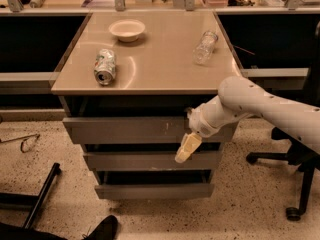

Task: Open top drawer

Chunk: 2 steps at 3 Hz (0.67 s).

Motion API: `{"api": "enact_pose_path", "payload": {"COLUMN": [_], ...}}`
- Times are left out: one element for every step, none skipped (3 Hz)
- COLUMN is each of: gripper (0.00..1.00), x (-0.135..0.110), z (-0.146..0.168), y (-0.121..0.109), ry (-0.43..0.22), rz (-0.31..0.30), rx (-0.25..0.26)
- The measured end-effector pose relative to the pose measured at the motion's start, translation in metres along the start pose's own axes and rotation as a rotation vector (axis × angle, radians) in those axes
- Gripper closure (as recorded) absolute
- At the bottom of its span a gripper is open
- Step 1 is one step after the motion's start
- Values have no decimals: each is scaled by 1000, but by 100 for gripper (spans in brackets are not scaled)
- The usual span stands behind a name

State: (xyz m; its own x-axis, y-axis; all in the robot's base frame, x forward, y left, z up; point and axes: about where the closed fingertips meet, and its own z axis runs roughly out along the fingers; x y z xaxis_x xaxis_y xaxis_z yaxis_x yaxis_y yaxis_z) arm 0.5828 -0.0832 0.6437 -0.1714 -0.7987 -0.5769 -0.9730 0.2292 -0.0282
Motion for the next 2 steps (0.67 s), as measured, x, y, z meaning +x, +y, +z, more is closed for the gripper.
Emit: {"api": "enact_pose_path", "payload": {"gripper": [0,0], "x": [-2,-1], "z": [-4,-9], "y": [2,19], "ry": [0,-24], "rz": [2,22], "rx": [-5,-27]}}
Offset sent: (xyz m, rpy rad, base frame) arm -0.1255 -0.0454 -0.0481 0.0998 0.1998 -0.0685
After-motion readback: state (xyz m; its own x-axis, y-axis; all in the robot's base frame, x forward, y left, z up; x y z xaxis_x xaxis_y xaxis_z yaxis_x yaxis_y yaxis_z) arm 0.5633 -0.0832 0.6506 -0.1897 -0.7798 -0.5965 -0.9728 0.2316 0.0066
